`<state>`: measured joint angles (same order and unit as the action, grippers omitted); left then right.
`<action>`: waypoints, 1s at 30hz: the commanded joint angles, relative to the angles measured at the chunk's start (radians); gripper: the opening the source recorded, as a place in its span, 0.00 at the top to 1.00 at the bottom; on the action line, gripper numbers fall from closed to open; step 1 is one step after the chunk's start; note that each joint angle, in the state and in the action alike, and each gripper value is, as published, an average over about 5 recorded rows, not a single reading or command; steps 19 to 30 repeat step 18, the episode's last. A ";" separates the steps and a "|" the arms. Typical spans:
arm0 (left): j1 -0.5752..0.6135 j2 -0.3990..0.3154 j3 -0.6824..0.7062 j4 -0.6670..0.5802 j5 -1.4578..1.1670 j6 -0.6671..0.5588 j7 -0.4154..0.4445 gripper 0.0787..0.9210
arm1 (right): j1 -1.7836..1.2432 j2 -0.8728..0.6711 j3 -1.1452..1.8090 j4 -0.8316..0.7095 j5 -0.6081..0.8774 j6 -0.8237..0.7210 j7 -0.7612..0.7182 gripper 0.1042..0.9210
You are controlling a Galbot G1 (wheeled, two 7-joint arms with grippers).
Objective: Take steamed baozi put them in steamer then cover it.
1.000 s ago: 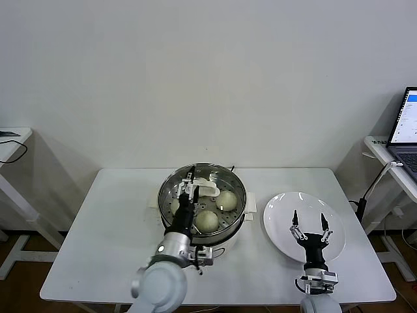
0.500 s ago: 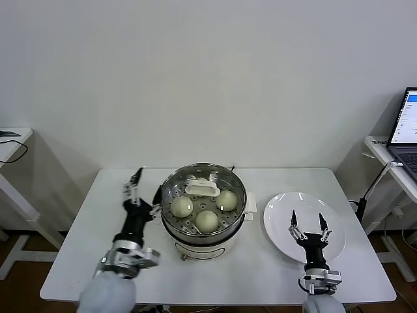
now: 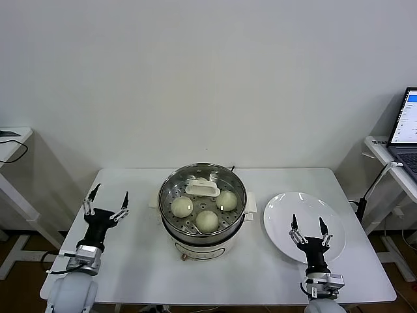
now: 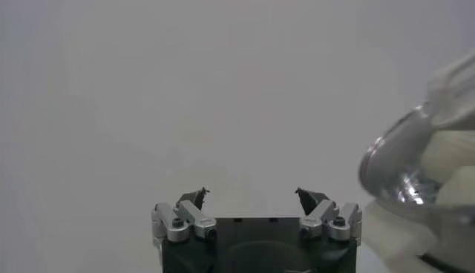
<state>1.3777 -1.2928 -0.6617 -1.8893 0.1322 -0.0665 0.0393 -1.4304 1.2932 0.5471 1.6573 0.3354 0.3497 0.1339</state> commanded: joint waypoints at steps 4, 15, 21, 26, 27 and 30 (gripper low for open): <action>0.038 -0.002 -0.082 0.109 -0.200 -0.110 0.057 0.12 | -0.015 0.010 -0.001 0.025 0.000 -0.026 0.000 0.12; 0.046 0.002 -0.059 0.093 -0.173 -0.116 0.053 0.12 | -0.024 0.015 -0.004 0.029 -0.029 -0.026 0.014 0.12; 0.049 0.001 -0.056 0.092 -0.168 -0.117 0.051 0.12 | -0.025 0.016 -0.006 0.030 -0.037 -0.025 0.016 0.12; 0.049 0.001 -0.056 0.092 -0.168 -0.117 0.051 0.12 | -0.025 0.016 -0.006 0.030 -0.037 -0.025 0.016 0.12; 0.049 0.001 -0.056 0.092 -0.168 -0.117 0.051 0.12 | -0.025 0.016 -0.006 0.030 -0.037 -0.025 0.016 0.12; 0.049 0.001 -0.056 0.092 -0.168 -0.117 0.051 0.12 | -0.025 0.016 -0.006 0.030 -0.037 -0.025 0.016 0.12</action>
